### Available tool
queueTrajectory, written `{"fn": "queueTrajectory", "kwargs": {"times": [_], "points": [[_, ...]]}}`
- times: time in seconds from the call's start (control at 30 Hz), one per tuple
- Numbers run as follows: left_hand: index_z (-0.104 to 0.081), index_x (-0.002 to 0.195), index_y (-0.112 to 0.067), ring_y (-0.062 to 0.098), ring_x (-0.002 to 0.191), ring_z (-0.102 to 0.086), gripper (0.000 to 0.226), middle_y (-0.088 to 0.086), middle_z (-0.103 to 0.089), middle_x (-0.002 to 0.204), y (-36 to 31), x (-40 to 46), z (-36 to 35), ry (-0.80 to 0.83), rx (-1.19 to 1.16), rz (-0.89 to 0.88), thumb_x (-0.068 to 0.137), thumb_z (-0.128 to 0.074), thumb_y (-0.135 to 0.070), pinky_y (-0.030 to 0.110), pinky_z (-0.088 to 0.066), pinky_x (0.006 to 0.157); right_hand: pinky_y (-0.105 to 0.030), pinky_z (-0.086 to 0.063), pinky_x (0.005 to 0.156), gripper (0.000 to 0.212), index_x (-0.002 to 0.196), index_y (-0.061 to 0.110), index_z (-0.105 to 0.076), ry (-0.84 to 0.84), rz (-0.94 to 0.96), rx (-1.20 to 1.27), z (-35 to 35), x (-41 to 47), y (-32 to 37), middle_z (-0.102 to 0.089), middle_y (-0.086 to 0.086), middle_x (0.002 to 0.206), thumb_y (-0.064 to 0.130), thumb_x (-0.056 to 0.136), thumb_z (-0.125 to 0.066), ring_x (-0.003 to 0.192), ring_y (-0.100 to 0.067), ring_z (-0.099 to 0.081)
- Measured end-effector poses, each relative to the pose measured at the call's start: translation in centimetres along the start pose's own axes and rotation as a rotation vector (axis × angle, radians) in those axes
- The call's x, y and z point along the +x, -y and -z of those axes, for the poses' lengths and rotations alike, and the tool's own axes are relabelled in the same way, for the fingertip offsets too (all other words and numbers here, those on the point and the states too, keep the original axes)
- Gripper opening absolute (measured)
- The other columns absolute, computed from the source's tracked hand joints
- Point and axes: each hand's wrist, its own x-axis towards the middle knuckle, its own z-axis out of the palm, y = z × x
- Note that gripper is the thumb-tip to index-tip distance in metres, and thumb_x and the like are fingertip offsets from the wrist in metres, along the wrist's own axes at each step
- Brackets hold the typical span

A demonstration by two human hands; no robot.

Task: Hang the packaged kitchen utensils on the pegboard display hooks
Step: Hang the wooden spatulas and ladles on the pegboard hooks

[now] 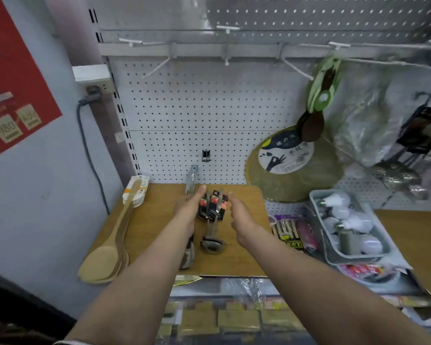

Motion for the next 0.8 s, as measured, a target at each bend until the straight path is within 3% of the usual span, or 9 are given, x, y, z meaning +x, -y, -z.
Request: {"fn": "queueTrajectory", "kwargs": {"times": [0.13,0.3,0.37,0.47,0.53,0.6,0.7,0.73,0.8], "points": [[-0.059,0.12,-0.021,0.017,0.1,-0.059,0.05,-0.001,-0.064,0.11,-0.1,-2.9,-4.5,0.074,-0.107,-0.015,0.086,-0.071,-0.056,0.038,-0.047,0.093,-0.052,-0.029,0.119,0.079,0.156,0.027,-0.034,-0.055,-0.016,0.075,5.8,-1.3,0.6,-0.032,-0.004,0.163,0.07,0.092,-0.049,0.148,-0.03,-0.032],[-0.052,0.143,-0.014,0.025,0.131,-0.051,0.068,0.011,-0.052,0.144,1.0,-6.9,-11.0,0.211,-0.268,0.02,0.086,-0.076,-0.043,0.04,-0.055,0.084,-0.043,-0.048,0.094,0.079,0.136,0.027,-0.056,-0.036,0.065,0.176,13.7,-3.6,1.2,-0.059,-0.003,0.139,0.074,0.074,-0.068,0.124,-0.028,-0.058],[-0.05,0.144,-0.013,0.027,0.131,-0.05,0.067,0.012,-0.05,0.145,1.4,-8.8,-14.2,0.27,-0.305,0.036,0.088,-0.075,-0.04,0.041,-0.056,0.083,-0.042,-0.046,0.096,0.067,0.129,0.027,-0.06,-0.081,0.114,0.177,17.6,-3.0,0.3,-0.06,0.006,0.129,0.067,0.077,-0.07,0.117,-0.019,-0.057],[-0.052,0.14,-0.012,0.024,0.125,-0.052,0.062,0.011,-0.053,0.142,2.0,-11.6,-19.2,0.345,-0.31,0.031,0.089,-0.072,-0.04,0.043,-0.054,0.094,-0.045,-0.051,0.099,0.081,0.118,0.03,-0.066,-0.103,0.124,0.25,23.8,-3.3,-0.6,-0.066,0.004,0.13,0.078,0.055,-0.08,0.112,-0.021,-0.065],[-0.053,0.14,-0.012,0.024,0.126,-0.053,0.06,0.01,-0.055,0.141,2.5,-13.0,-22.7,0.384,-0.266,0.028,0.091,-0.07,-0.042,0.043,-0.05,0.103,-0.034,-0.056,0.081,0.06,0.119,0.023,-0.064,-0.147,0.083,0.286,26.5,-7.7,0.9,-0.068,-0.001,0.119,0.064,0.077,-0.077,0.099,-0.021,-0.068],[-0.054,0.137,-0.013,0.022,0.124,-0.054,0.056,0.007,-0.056,0.139,2.9,-14.8,-26.1,0.432,-0.214,0.03,0.092,-0.068,-0.043,0.04,-0.047,0.104,-0.031,-0.046,0.084,0.039,0.124,0.022,-0.058,-0.236,0.089,0.275,30.1,-10.3,1.6,-0.06,-0.002,0.123,0.049,0.095,-0.063,0.107,-0.02,-0.059],[-0.056,0.128,-0.017,0.019,0.11,-0.056,0.043,0.004,-0.057,0.132,3.1,-17.4,-30.9,0.518,-0.15,0.036,0.094,-0.065,-0.043,0.036,-0.045,0.098,-0.034,-0.042,0.084,0.047,0.132,0.021,-0.056,-0.346,0.147,0.247,35.8,-12.3,1.8,-0.054,-0.001,0.137,0.049,0.096,-0.062,0.11,-0.02,-0.052],[-0.056,0.126,-0.019,0.018,0.112,-0.054,0.042,0.004,-0.057,0.134,3.1,-17.9,-32.5,0.544,-0.14,0.034,0.094,-0.065,-0.044,0.036,-0.045,0.1,-0.032,-0.044,0.079,0.045,0.131,0.02,-0.055,-0.372,0.156,0.269,37.4,-12.9,1.9,-0.054,-0.001,0.132,0.047,0.096,-0.063,0.104,-0.018,-0.052],[-0.056,0.128,-0.019,0.019,0.125,-0.052,0.045,0.005,-0.055,0.14,3.2,-18.8,-36.0,0.583,-0.105,0.019,0.093,-0.067,-0.045,0.037,-0.044,0.106,-0.033,-0.043,0.087,0.041,0.127,0.023,-0.053,-0.415,0.163,0.293,40.9,-13.8,1.8,-0.053,-0.004,0.136,0.047,0.096,-0.064,0.109,-0.019,-0.052]]}}
